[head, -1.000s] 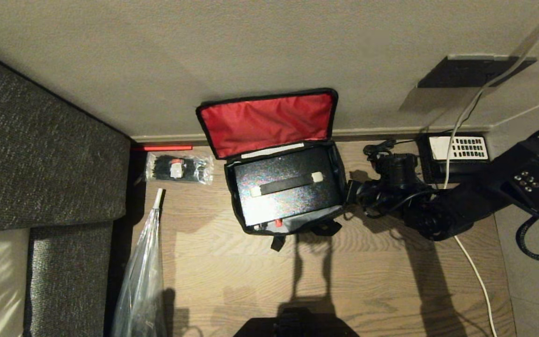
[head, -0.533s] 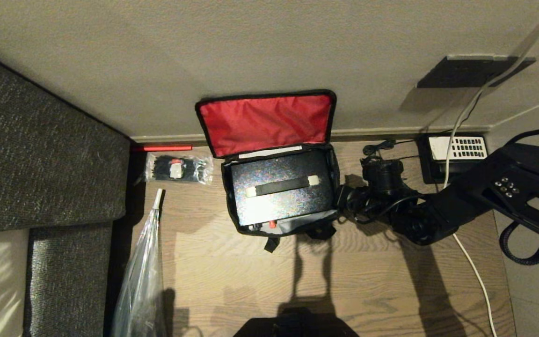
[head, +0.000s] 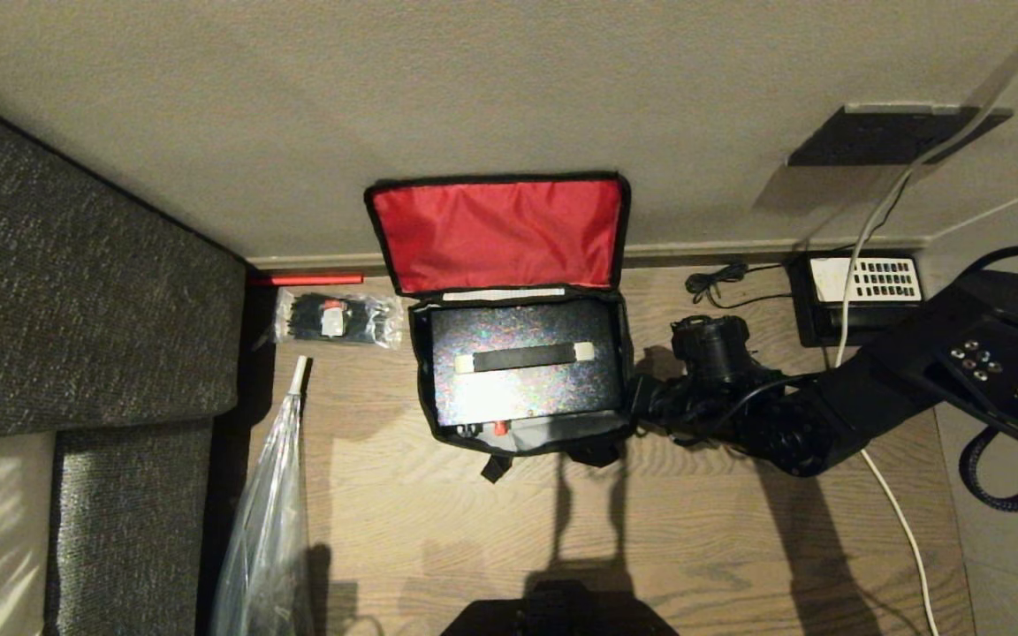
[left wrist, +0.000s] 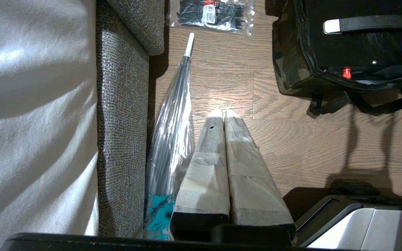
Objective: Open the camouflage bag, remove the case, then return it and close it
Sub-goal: Grip the handle
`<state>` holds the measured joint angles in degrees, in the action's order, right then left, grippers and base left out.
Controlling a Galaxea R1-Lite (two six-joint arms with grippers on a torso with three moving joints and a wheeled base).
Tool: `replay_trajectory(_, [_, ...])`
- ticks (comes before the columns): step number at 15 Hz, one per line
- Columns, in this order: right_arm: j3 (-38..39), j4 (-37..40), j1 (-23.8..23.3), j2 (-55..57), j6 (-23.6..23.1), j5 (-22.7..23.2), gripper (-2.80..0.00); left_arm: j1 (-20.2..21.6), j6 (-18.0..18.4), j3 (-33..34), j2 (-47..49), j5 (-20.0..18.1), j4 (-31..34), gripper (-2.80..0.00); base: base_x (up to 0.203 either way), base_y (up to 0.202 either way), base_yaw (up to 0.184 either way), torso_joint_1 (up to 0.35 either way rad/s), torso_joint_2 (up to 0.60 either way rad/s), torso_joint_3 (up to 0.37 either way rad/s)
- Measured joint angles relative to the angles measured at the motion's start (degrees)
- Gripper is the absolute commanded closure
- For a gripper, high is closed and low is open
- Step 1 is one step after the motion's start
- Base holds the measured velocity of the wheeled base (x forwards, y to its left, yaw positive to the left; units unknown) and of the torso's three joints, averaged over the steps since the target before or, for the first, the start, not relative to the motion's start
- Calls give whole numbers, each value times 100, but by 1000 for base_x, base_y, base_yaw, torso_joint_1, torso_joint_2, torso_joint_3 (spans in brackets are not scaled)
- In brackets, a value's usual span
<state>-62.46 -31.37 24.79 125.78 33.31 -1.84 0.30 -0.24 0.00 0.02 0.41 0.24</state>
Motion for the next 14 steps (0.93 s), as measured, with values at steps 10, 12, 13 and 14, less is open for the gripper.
replay_trajectory(10, [358,-16,169,-197,-382,-111,0,2,2,0,0,0,0,0,0,0,0,0,0,0])
replay_trajectory(12, [582,2,117,-370,-883,-99,0,2,1,0,0,-1,0,0,0,0,0,0,0,0])
replay_trajectory(13, [779,4,92,-529,-1170,-92,0,2,0,0,0,0,2,0,0,0,0,0,0,0])
replay_trajectory(14, [1034,12,77,-758,-1559,-96,0,2,2,0,0,0,0,0,0,0,0,0,0,0])
